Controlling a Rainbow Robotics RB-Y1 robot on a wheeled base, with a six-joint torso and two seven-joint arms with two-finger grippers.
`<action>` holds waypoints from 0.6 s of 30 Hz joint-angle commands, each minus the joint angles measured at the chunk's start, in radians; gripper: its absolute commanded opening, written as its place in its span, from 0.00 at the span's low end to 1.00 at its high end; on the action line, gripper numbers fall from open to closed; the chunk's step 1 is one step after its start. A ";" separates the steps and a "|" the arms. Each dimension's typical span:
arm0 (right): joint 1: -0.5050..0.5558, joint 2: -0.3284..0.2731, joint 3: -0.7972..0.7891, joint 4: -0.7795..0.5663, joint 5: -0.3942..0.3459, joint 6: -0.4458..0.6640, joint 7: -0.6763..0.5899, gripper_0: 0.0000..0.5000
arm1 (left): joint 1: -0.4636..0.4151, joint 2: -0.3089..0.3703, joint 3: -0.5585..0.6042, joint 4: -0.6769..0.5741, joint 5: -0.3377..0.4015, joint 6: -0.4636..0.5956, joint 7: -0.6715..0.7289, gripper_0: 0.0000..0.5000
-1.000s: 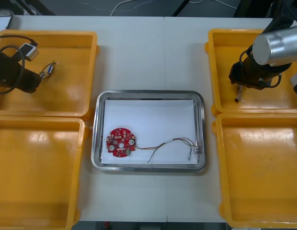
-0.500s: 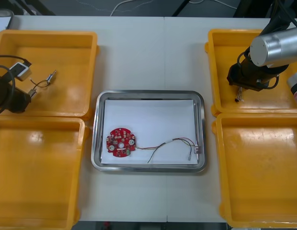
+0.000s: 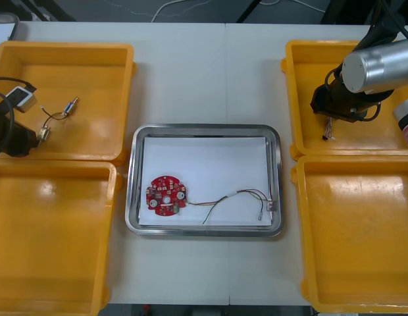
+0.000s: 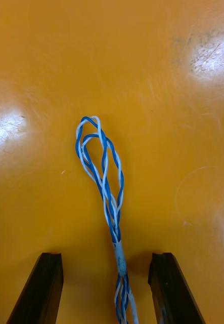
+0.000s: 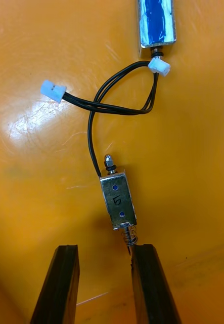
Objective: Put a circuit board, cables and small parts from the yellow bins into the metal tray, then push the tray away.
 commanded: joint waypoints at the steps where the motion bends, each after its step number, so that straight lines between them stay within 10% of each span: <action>1: -0.030 0.007 0.022 0.009 0.007 0.004 0.027 0.66 | -0.017 0.053 0.031 -0.031 -0.010 0.024 0.057 0.79; 2: -0.030 0.007 0.022 0.009 0.007 0.004 0.027 0.31 | -0.030 0.055 0.031 -0.029 -0.010 0.044 0.060 0.85; 5: -0.027 0.006 0.022 0.009 0.006 0.004 0.032 0.09 | -0.059 0.063 0.031 -0.028 -0.009 0.087 0.074 0.96; 18: -0.029 -0.058 -0.022 -0.043 -0.025 0.071 0.254 0.00 | -0.218 0.060 0.019 0.164 -0.009 0.104 0.123 1.00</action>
